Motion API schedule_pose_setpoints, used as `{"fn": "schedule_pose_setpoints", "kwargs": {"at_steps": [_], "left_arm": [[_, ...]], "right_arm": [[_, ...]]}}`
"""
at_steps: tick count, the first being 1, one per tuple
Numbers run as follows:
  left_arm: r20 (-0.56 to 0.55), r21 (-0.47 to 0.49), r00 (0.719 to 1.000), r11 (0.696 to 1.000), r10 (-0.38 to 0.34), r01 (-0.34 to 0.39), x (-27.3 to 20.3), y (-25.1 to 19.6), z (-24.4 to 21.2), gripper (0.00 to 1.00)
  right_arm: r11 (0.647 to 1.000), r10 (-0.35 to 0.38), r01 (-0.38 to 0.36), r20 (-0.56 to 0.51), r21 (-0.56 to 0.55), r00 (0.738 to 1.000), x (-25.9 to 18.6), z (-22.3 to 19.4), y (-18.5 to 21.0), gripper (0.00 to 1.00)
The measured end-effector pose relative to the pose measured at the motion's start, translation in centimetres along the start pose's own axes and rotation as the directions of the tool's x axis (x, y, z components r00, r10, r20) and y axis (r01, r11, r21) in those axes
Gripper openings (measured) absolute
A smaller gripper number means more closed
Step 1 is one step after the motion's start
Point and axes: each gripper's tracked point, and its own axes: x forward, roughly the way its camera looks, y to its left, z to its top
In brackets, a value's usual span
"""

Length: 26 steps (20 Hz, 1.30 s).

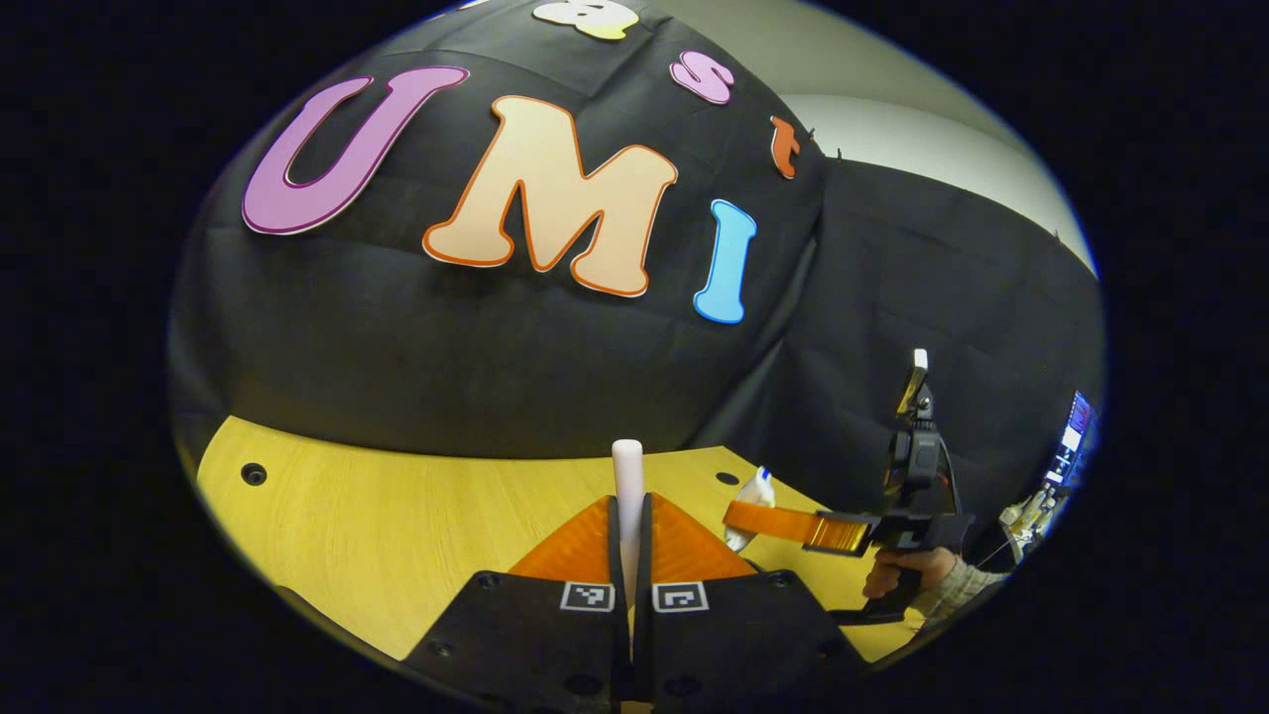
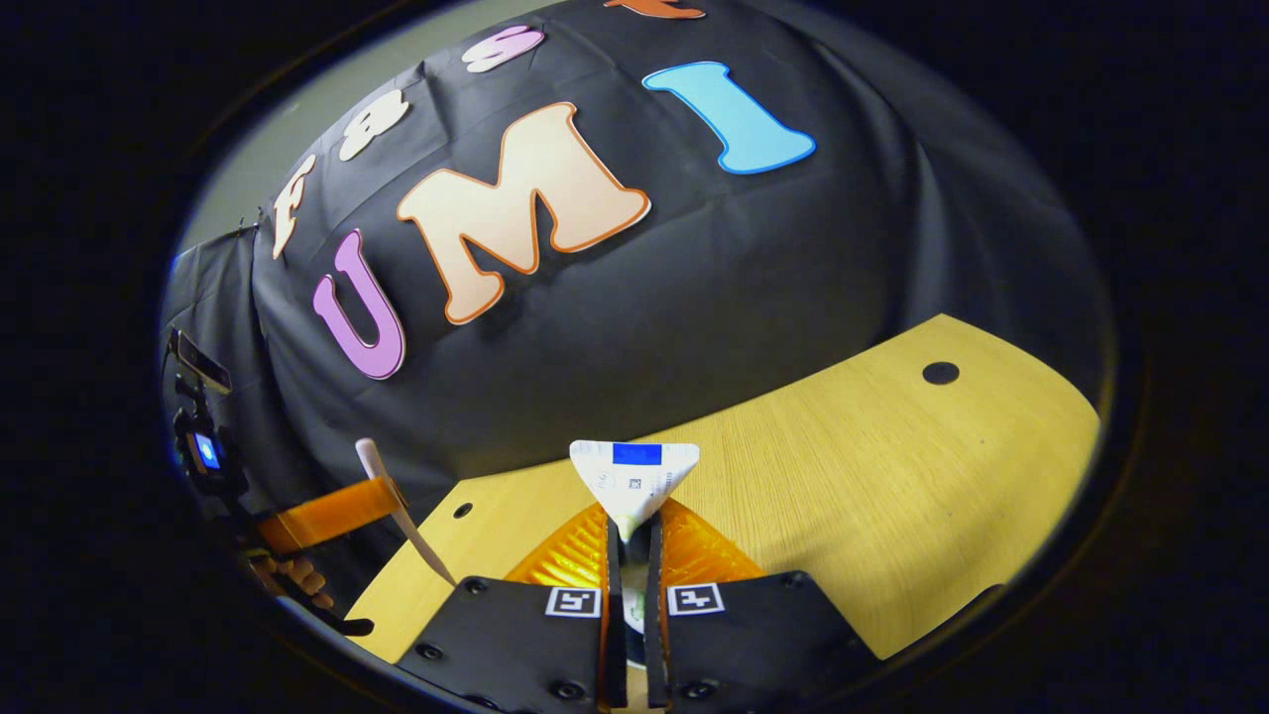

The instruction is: Put the toothbrush and toothpaste on the desktop into the cup, then pick up the cup and place it on the coaster on the desktop.

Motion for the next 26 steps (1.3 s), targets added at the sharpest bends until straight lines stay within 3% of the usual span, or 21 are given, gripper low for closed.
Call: {"fn": "schedule_pose_setpoints", "kwargs": {"at_steps": [3,5,7,10,14,19,26], "left_arm": [[0.037,-0.012,0.999,0.999,-0.036,0.036,1.0,-0.9,0.3,0.0],[0.049,-0.017,0.997,0.998,-0.059,0.06,1.3,-1.7,0.4,0.0],[0.049,-0.017,0.996,0.997,-0.069,0.07,1.7,-2.2,0.5,0.0],[0.063,-0.023,0.993,0.995,-0.096,0.098,2.3,-3.2,0.7,0.0],[0.079,-0.017,0.988,0.991,-0.134,0.136,3.3,-4.8,1.1,0.0],[0.093,0.008,0.972,0.976,-0.216,0.216,6.0,-8.0,0.8,0.0],[-0.004,0.137,0.968,0.959,-0.251,0.249,8.4,-9.5,-4.3,0.0]], "right_arm": [[1.0,-0.03,0.03,-0.006,-0.004,1.0,-0.2,-1.5,-0.5,0.17],[0.999,-0.029,0.029,-0.015,0.015,0.999,-1.2,-1.9,-0.5,0.14],[0.999,-0.03,0.03,-0.003,0.019,1.0,-2.3,-1.9,-0.5,0.27],[0.998,-0.052,0.049,0.065,0.034,0.997,-4.7,0.4,-1.0,0.88],[0.992,-0.123,0.115,0.145,0.059,0.982,-8.8,3.1,-3.3,0.98],[0.975,-0.209,0.193,0.172,0.109,0.963,-12.8,3.4,-6.6,0.98],[0.952,-0.299,0.283,0.157,0.117,0.941,-16.1,1.5,-9.8,0.98]]}}
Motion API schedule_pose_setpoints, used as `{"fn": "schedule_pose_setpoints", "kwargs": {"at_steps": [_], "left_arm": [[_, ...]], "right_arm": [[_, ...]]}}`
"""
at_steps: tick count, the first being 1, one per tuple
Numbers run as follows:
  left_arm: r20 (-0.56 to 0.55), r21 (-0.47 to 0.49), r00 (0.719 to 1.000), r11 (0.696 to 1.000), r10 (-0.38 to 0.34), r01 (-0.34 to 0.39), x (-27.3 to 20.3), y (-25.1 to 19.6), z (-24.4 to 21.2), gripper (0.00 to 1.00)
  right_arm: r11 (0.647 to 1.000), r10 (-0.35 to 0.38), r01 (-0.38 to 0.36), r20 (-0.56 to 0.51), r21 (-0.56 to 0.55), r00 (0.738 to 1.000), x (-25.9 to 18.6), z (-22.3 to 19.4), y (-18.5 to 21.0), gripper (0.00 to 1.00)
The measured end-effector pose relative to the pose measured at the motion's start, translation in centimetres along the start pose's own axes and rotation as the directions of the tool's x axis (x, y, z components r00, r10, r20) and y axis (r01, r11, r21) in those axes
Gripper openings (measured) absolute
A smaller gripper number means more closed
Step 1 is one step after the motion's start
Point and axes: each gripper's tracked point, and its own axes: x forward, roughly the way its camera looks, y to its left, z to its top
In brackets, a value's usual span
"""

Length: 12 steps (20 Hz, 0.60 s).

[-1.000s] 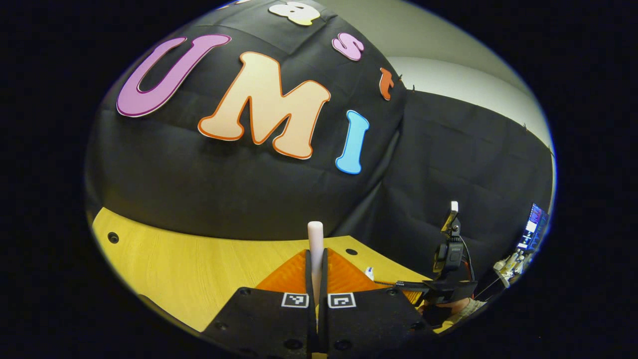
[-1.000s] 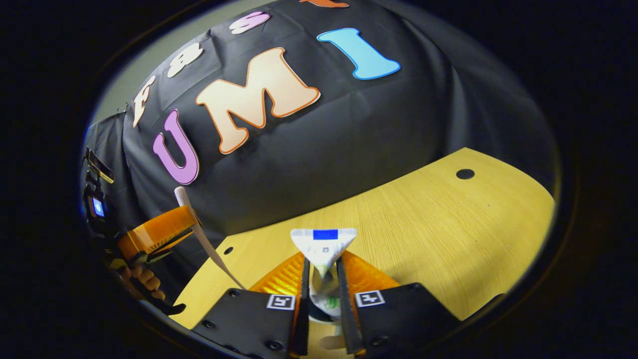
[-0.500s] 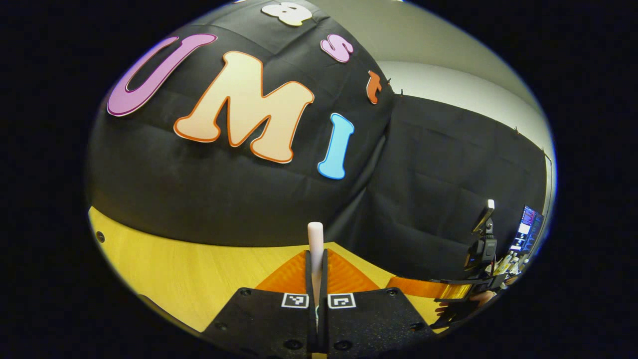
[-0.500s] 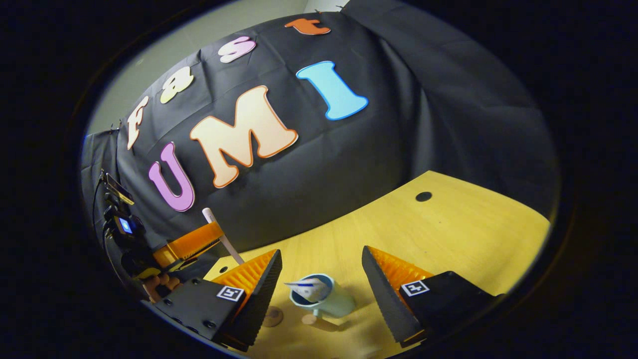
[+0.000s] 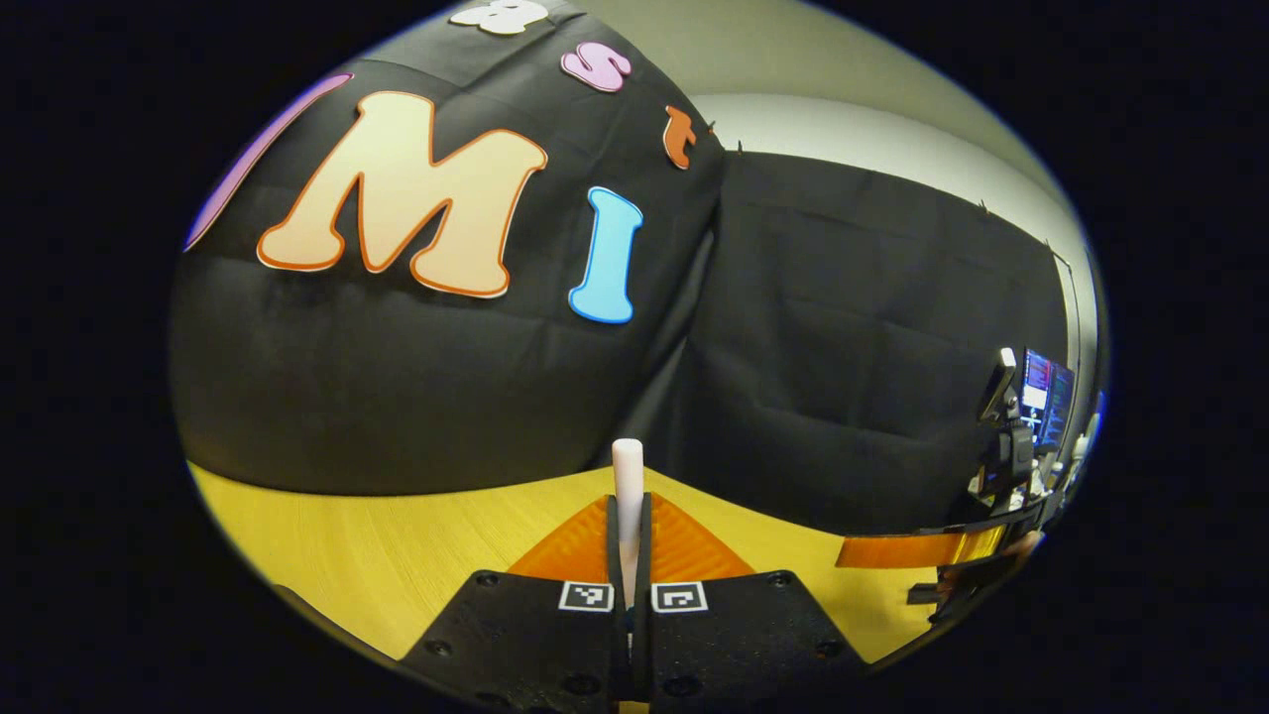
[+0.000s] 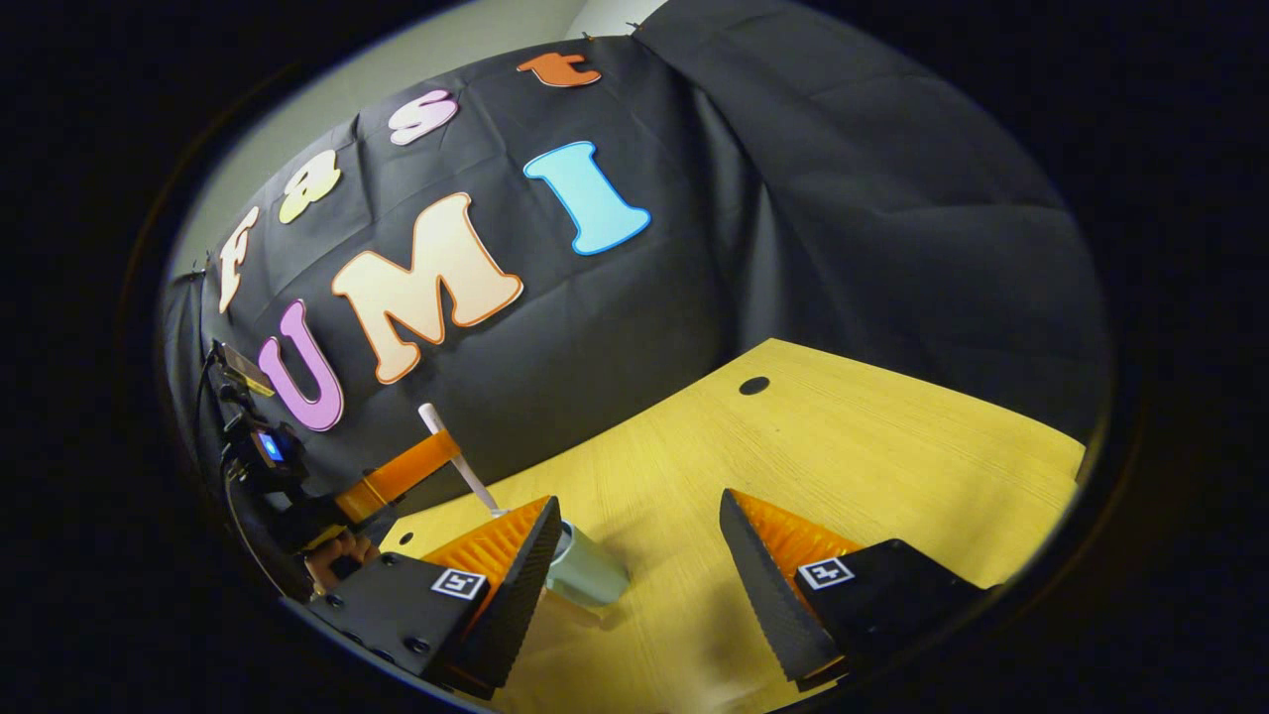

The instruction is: Put the toothbrush and toothpaste on the desktop into the cup, then pick up the cup and place it on the coaster on the desktop.

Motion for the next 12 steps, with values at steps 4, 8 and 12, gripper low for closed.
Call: {"fn": "schedule_pose_setpoints", "kwargs": {"at_steps": [4,8,12], "left_arm": [[-0.061,0.008,0.998,1.0,-0.004,0.005,0.4,-0.2,-3.0,0.04],[-0.071,-0.015,0.997,1.0,0.019,-0.021,-0.3,0.2,-3.6,0.33],[-0.018,-0.007,0.998,0.998,0.063,-0.064,-2.2,1.3,-1.7,0.67]], "right_arm": [[0.999,-0.018,0.018,-0.003,-0.031,1.0,-0.8,-0.2,-0.5,0.98],[0.998,0.006,-0.008,-0.022,-0.058,1.0,-0.7,-0.5,0.5,0.98],[0.997,0.043,-0.046,-0.046,-0.068,0.998,0.0,-0.9,2.2,0.98]]}}
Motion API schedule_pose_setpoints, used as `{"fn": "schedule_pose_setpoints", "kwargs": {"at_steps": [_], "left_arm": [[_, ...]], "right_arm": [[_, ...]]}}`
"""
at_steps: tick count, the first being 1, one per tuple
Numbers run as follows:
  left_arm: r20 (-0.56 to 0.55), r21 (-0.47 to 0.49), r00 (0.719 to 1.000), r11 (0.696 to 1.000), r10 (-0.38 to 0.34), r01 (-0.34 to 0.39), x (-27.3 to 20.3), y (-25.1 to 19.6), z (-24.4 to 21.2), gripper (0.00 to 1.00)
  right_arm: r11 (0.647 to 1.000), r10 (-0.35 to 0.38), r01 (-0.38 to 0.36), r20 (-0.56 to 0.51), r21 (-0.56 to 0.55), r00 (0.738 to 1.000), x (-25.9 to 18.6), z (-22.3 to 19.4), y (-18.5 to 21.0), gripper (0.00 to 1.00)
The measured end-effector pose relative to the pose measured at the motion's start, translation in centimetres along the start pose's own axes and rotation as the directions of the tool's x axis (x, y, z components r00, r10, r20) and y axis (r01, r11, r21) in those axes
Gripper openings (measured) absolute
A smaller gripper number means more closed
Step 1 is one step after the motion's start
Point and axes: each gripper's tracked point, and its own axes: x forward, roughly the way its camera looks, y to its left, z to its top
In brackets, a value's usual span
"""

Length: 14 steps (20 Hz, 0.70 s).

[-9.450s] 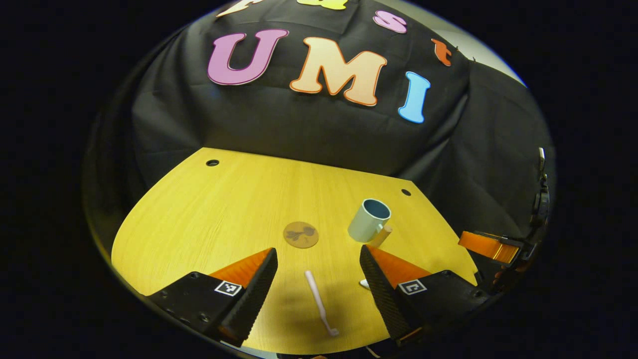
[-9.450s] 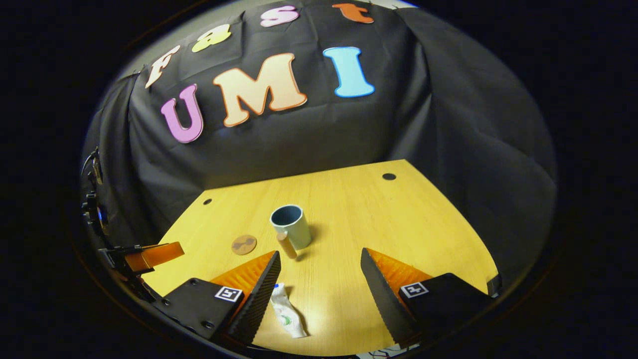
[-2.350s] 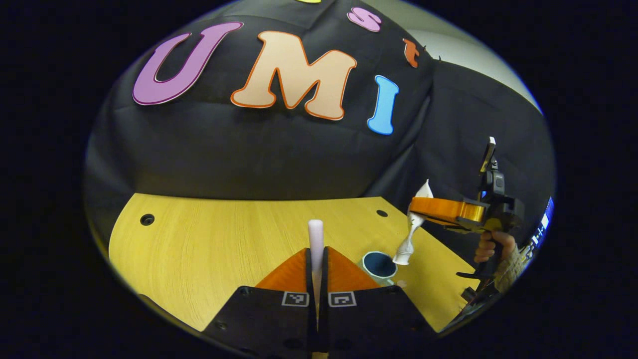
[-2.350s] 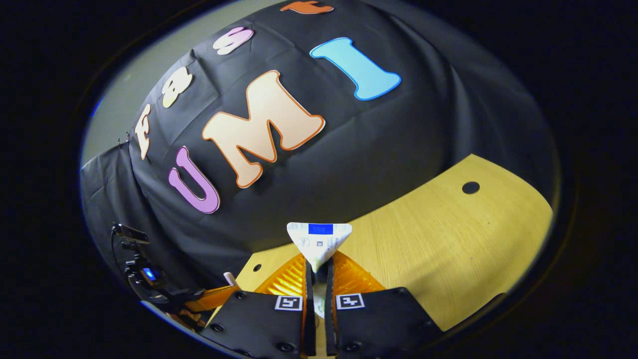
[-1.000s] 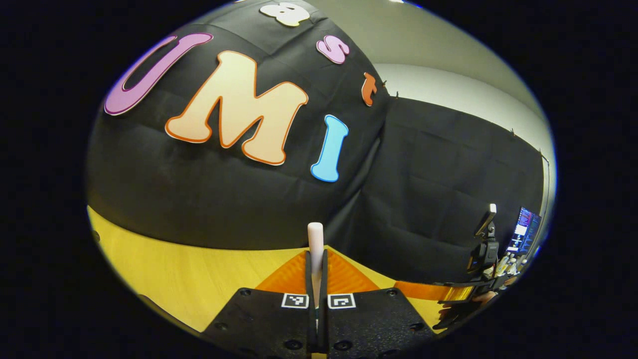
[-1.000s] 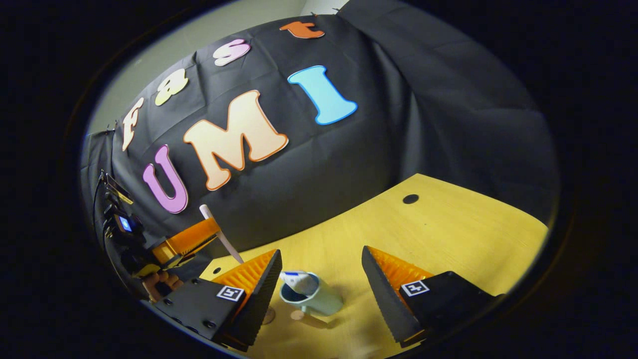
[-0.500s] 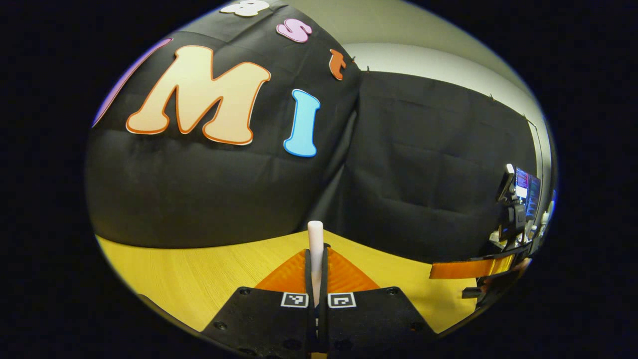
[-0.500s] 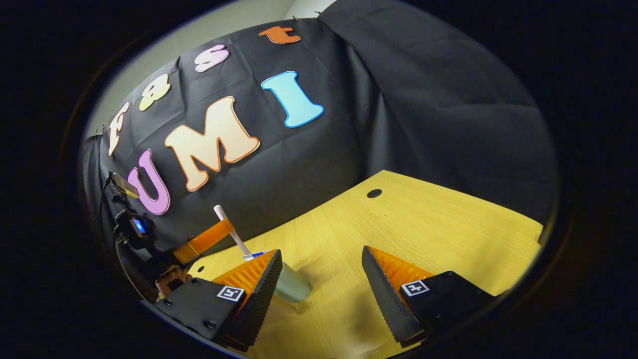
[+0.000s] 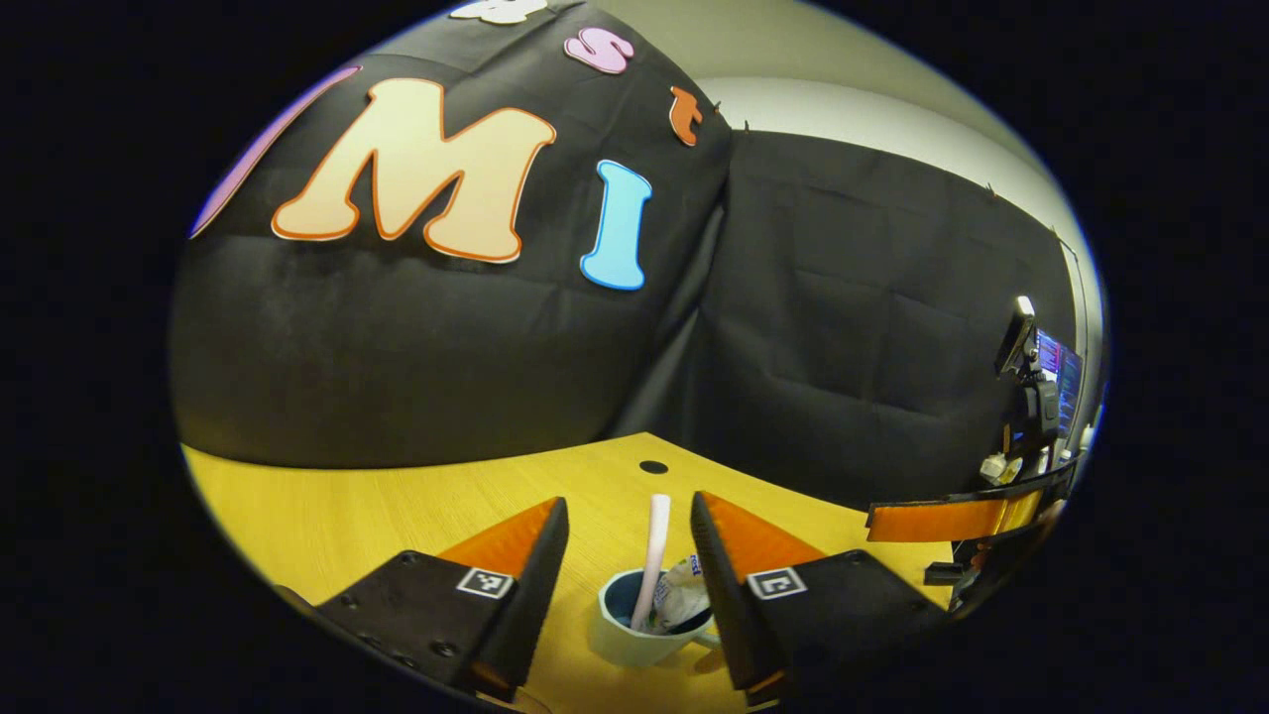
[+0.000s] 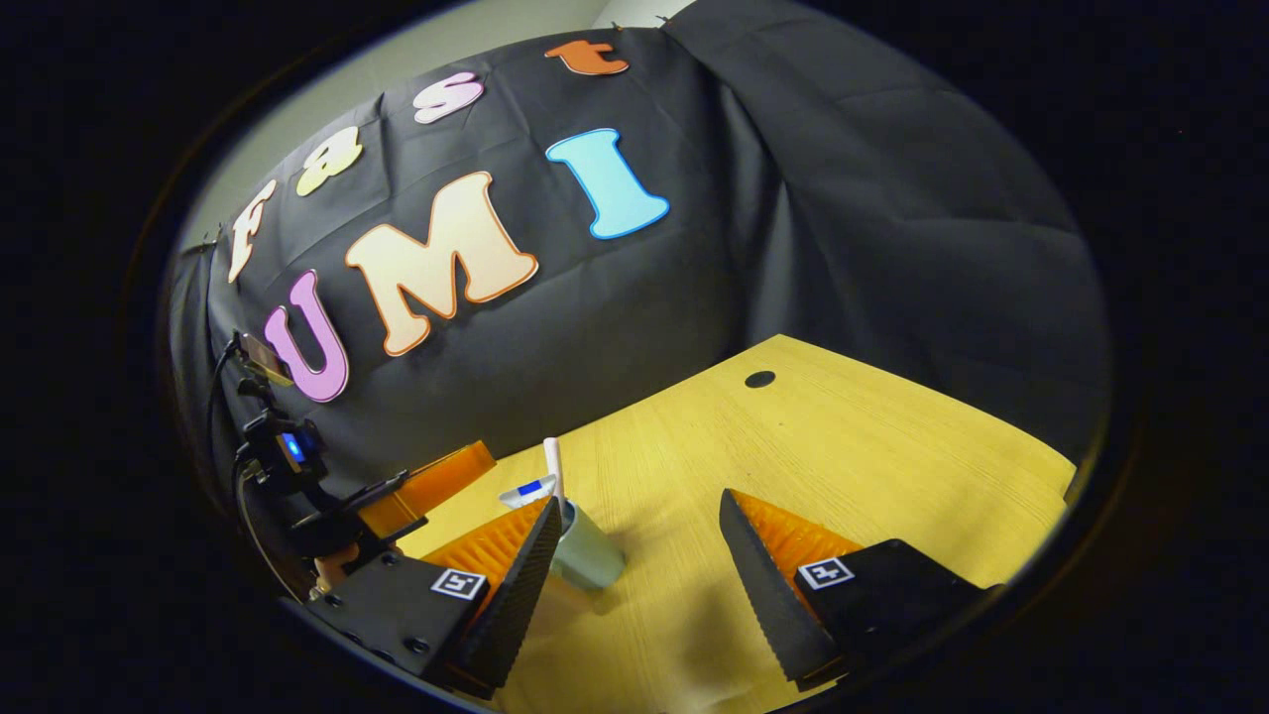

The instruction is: Put the toothbrush and toothpaste on the desktop into the cup, then pick up the cup and place it on the coaster on the desktop.

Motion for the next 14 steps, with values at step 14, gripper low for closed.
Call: {"fn": "schedule_pose_setpoints", "kwargs": {"at_steps": [14], "left_arm": [[0.079,0.076,0.918,0.916,0.389,-0.395,-12.5,10.3,5.1,0.94]], "right_arm": [[0.973,0.212,-0.225,-0.189,-0.05,0.959,3.2,-2.2,8.1,0.98]]}}
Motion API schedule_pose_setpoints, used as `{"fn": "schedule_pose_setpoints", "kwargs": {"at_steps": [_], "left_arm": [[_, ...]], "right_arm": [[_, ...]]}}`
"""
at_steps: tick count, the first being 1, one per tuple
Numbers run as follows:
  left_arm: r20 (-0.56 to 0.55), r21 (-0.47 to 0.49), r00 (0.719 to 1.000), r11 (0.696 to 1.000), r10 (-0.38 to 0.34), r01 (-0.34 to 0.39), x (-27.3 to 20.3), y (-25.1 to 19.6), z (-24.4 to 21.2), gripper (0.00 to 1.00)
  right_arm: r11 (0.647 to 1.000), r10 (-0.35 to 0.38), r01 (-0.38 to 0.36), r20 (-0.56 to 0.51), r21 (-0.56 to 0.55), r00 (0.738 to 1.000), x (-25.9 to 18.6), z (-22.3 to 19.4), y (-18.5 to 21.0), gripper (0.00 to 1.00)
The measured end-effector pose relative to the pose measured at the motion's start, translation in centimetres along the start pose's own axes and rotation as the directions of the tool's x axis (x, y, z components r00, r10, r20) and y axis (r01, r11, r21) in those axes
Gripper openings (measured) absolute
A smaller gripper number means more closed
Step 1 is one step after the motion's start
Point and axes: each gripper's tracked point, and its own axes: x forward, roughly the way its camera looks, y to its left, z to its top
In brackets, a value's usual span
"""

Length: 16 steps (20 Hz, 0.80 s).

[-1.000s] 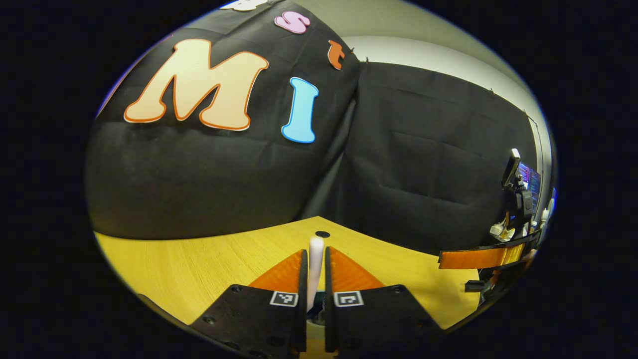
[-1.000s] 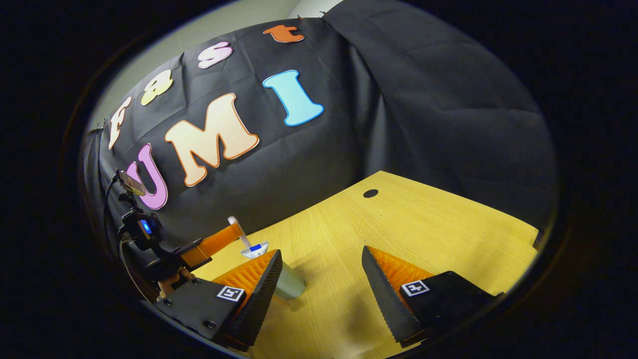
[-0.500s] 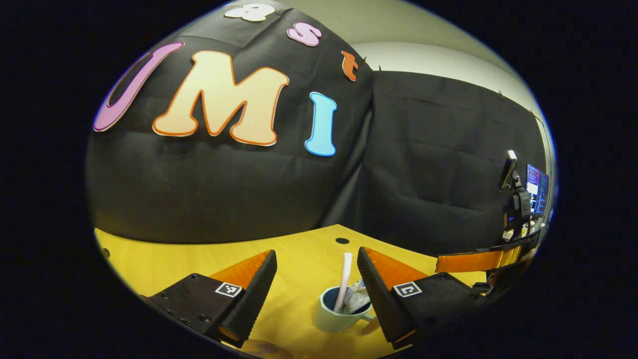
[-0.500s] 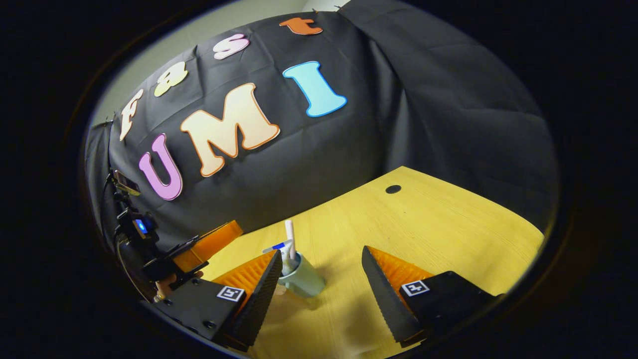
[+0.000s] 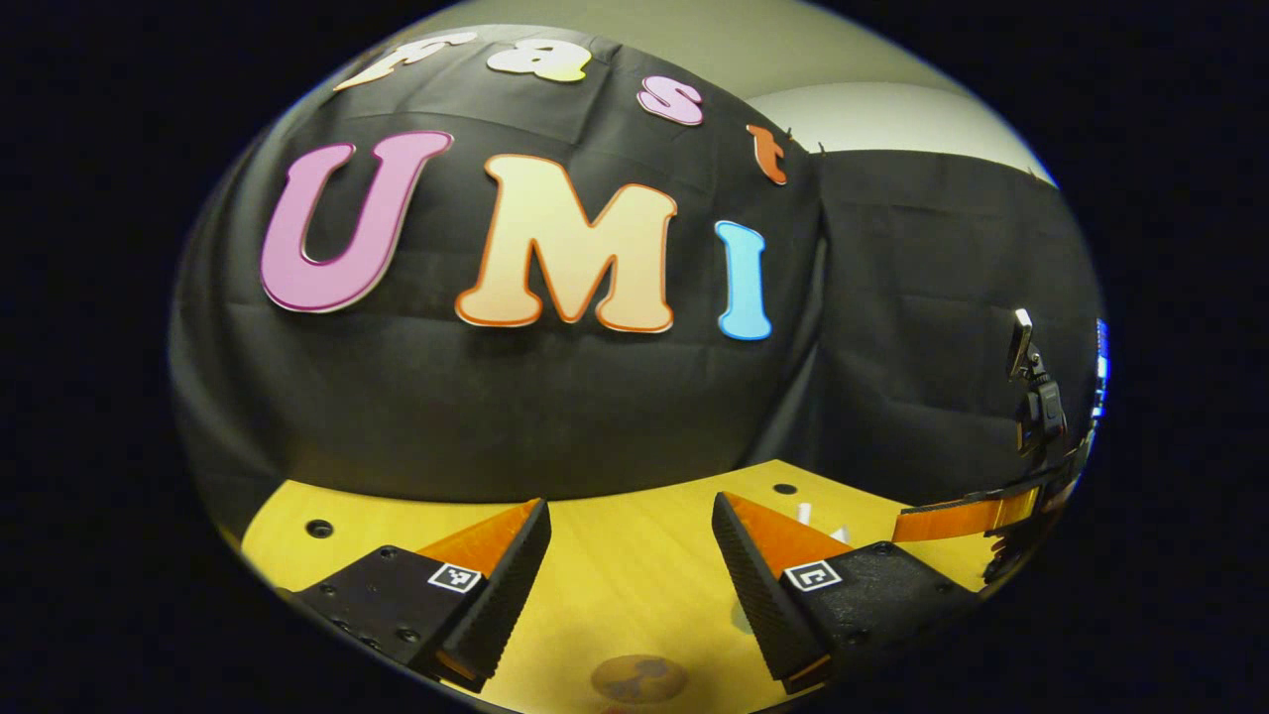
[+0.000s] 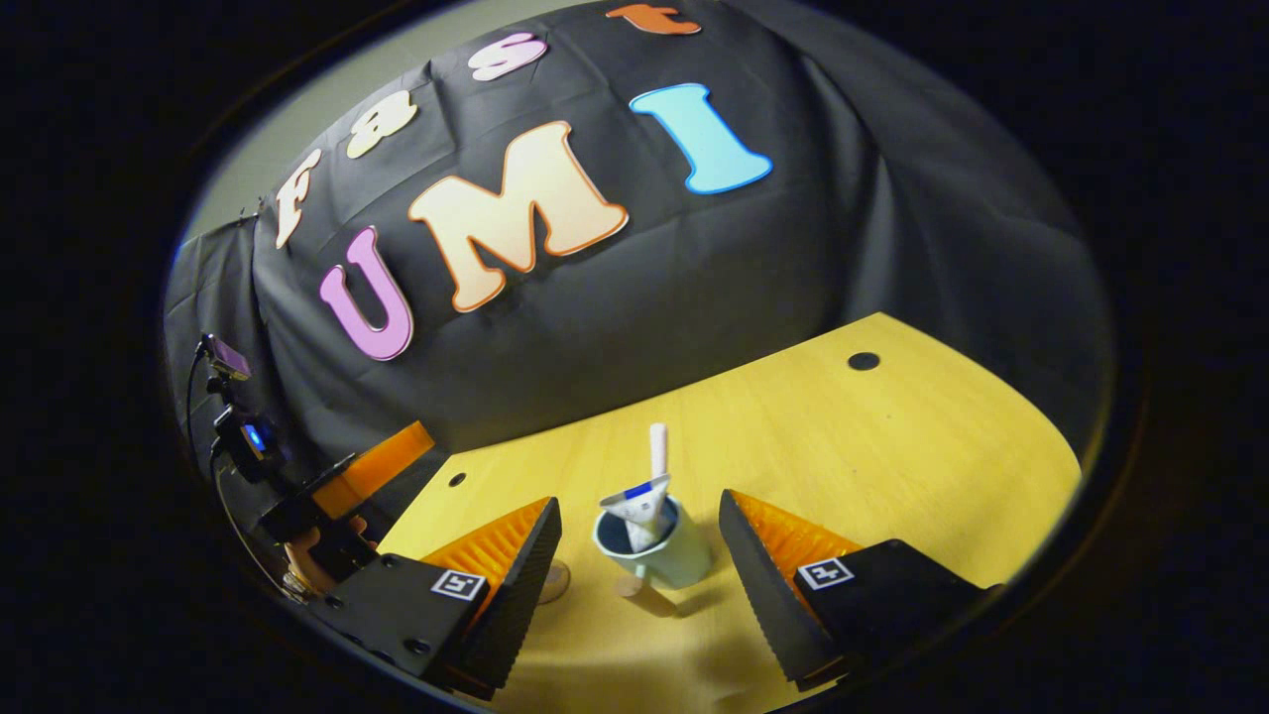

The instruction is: Put the toothbrush and toothpaste on the desktop into the cup, then pick up the cup and place it on the coaster on the desktop.

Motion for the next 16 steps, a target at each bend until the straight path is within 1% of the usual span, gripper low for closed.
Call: {"fn": "schedule_pose_setpoints", "kwargs": {"at_steps": [3,6,9,13,15,16], "left_arm": [[-0.036,-0.007,0.997,0.998,0.061,-0.062,-2.0,1.8,-0.4,0.94],[-0.063,-0.012,0.99,0.991,0.129,-0.13,-4.2,3.4,-0.7,0.95],[-0.093,-0.034,0.98,0.983,0.174,-0.178,-6.2,4.1,-1.1,0.95],[-0.136,-0.065,0.969,0.974,0.207,-0.218,-8.7,4.7,-1.7,0.94],[-0.151,-0.069,0.963,0.969,0.224,-0.236,-9.8,5.1,-1.9,0.94],[-0.157,-0.067,0.959,0.967,0.235,-0.248,-10.3,5.4,-1.9,0.95]], "right_arm": [[0.999,0.026,-0.028,-0.085,-0.016,0.996,1.1,-1.7,0.4,0.98],[0.999,0.021,-0.027,-0.181,-0.034,0.983,1.9,-3.4,0.2,0.98],[0.998,0.009,-0.026,-0.273,-0.06,0.962,2.6,-4.9,0.3,0.98],[0.994,-0.023,-0.018,-0.354,-0.112,0.935,3.7,-6.3,0.4,0.98],[0.99,-0.053,-0.005,-0.405,-0.142,0.913,4.2,-7.3,0.2,0.98],[0.987,-0.073,0.0,-0.437,-0.164,0.896,4.3,-7.9,0.0,0.98]]}}
